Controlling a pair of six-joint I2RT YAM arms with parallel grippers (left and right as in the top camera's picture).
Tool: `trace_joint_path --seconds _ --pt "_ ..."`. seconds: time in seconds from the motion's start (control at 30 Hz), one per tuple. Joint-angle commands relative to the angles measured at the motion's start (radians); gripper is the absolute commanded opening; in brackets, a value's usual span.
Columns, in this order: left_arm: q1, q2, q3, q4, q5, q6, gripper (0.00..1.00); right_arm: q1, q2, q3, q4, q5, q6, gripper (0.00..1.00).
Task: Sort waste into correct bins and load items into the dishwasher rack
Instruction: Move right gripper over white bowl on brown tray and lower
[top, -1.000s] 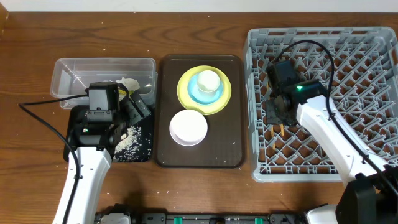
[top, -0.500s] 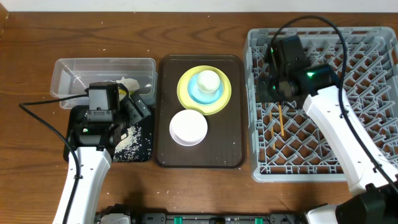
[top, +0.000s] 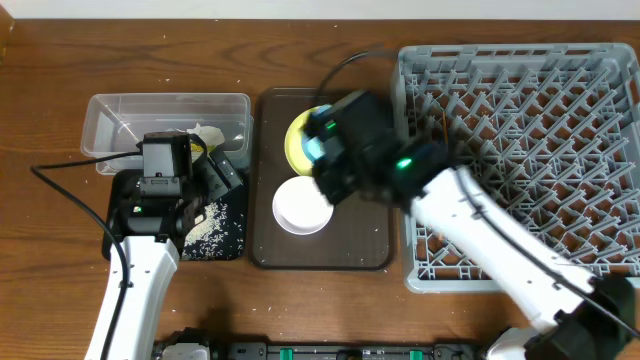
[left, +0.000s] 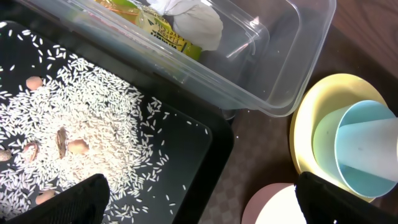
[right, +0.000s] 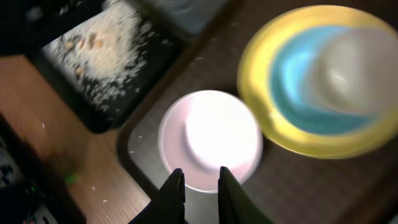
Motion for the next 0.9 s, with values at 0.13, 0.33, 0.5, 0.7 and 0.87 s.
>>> trace_joint_path --seconds 0.13,0.33,0.5,0.7,0.87 --pt "0.003 0.004 0.015 -0.003 -0.012 -0.009 0.98 0.137 0.137 0.005 0.019 0.133 -0.099 0.21" --pt "0.003 0.004 0.015 -0.003 -0.069 -0.009 0.98 0.175 0.264 0.005 0.019 0.146 -0.098 0.24" --pt "0.003 0.004 0.015 -0.004 -0.11 -0.009 0.98 0.181 0.325 0.005 0.018 0.146 -0.098 0.24" --pt "0.003 0.004 0.015 -0.004 -0.117 -0.009 0.98 0.181 0.347 0.005 0.031 0.146 -0.098 0.26" --pt "0.003 0.004 0.015 -0.004 -0.12 -0.009 0.98 0.181 0.347 0.005 0.045 0.146 -0.098 0.26"
